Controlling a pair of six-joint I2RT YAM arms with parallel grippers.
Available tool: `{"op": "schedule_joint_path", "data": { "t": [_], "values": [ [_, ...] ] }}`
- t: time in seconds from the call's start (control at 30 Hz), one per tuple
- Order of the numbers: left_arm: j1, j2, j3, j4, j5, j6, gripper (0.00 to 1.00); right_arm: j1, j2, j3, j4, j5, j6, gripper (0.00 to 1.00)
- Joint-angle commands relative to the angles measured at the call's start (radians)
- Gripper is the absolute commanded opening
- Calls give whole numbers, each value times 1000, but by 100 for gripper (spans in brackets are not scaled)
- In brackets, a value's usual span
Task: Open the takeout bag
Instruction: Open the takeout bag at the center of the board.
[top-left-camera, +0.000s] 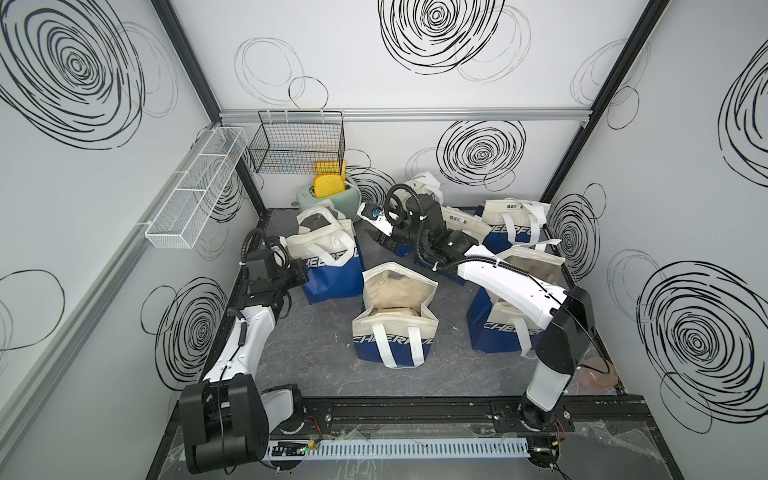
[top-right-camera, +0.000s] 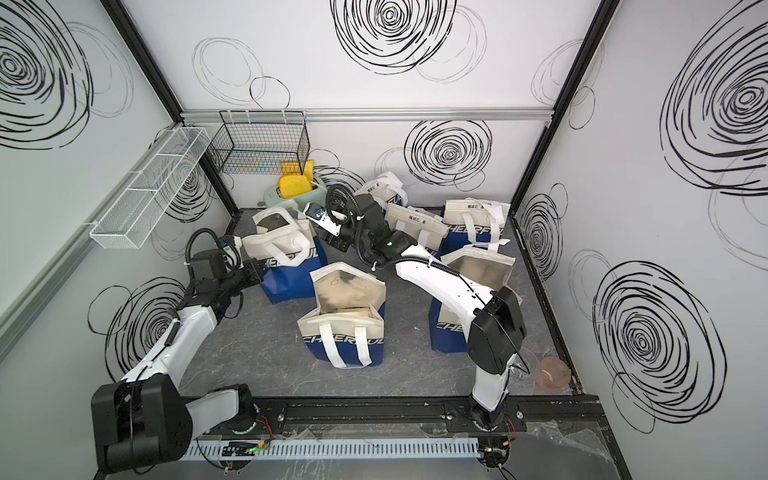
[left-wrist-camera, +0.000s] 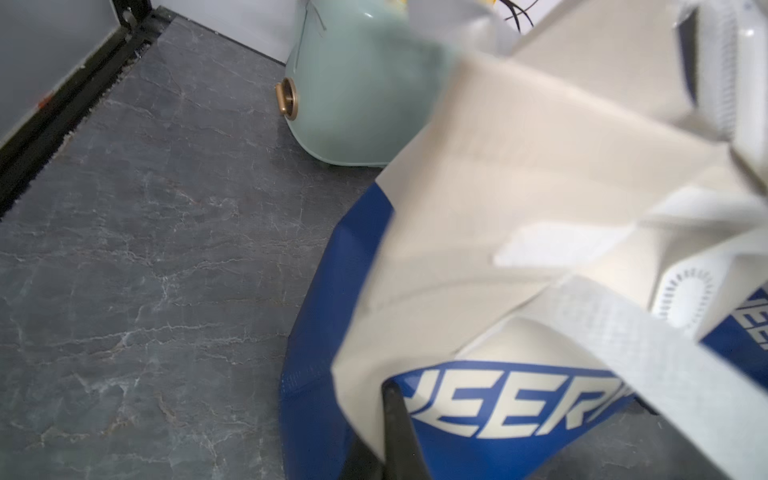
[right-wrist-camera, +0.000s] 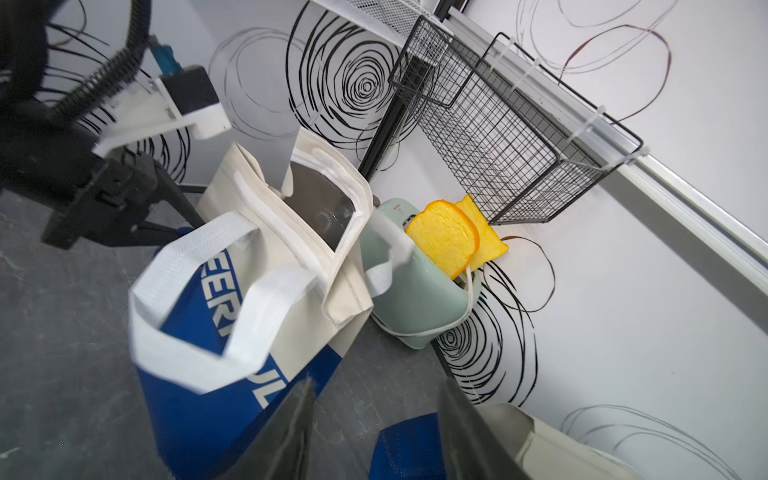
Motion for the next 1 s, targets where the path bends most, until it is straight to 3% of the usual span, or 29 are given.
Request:
{"op": "schedule_joint_path", "data": {
  "t": [0.0,0.47,0.73,0.97],
  "values": [
    [-1,-19,-11,20,13,-113,0,34,-28,2,10,3,48,55],
    [-58,-92,-65,117,235,143,0,13,69,87,85,24,140,56],
    [-100,-132,-94,126,284,191,0,-32,136,116,101,5,216,54],
    [-95,-144,-88,181,321,205,0,-48,132,124,112,66,250,50]
  ]
}}
